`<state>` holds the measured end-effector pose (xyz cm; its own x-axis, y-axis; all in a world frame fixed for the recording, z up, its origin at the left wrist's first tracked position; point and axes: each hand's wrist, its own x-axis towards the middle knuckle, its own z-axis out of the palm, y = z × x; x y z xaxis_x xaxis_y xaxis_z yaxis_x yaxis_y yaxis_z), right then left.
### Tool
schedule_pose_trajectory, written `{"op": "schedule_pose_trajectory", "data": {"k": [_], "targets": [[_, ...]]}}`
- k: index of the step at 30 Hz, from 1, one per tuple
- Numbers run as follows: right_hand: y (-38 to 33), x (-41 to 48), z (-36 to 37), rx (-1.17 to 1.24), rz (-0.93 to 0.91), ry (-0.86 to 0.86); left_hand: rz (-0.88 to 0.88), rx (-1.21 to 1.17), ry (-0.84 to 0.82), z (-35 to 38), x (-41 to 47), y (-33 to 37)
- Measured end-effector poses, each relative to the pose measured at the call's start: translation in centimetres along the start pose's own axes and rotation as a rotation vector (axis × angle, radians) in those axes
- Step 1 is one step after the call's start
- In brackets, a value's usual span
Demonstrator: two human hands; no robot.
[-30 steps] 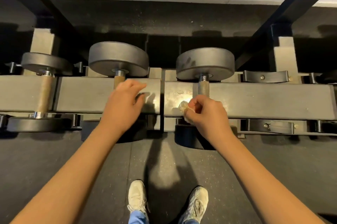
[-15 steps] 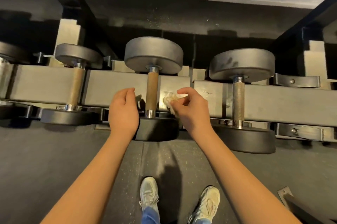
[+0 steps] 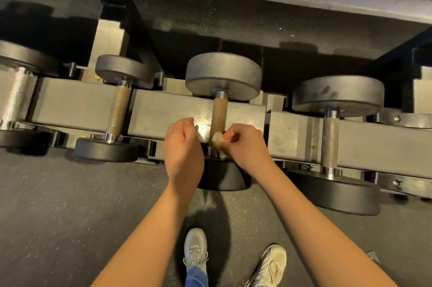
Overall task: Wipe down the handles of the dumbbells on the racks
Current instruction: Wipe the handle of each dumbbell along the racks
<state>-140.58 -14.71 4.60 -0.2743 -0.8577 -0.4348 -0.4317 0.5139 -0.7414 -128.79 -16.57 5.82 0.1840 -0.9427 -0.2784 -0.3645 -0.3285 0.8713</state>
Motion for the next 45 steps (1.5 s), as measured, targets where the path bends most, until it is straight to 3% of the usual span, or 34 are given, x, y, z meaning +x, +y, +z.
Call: {"op": "schedule_pose_trajectory", "data": {"k": [9,16,25,32,40,45], "targets": [[-2.4,4.1,0.4,0.201,-0.128,0.419,0.078,-0.002,-0.006,-0.1,0.0,-0.2],[-0.2,1.3,0.7,0.116,-0.086,0.189,0.076,0.009,-0.006,-0.1,0.0,-0.2],[-2.1,5.2,1.0,0.197,-0.068,0.482,0.094,0.067,0.004,0.0,-0.1,-0.5],[-0.3,1.8,0.2,0.146,-0.02,0.181,0.02,0.071,0.004,-0.1,-0.2,-0.1],[-2.1,5.2,0.6,0.298,-0.101,0.443,0.002,0.069,-0.002,-0.1,-0.4,0.4],[-0.5,3.0,0.7,0.285,0.002,0.262,-0.049,0.047,0.003,-0.1,-0.4,0.4]]}}
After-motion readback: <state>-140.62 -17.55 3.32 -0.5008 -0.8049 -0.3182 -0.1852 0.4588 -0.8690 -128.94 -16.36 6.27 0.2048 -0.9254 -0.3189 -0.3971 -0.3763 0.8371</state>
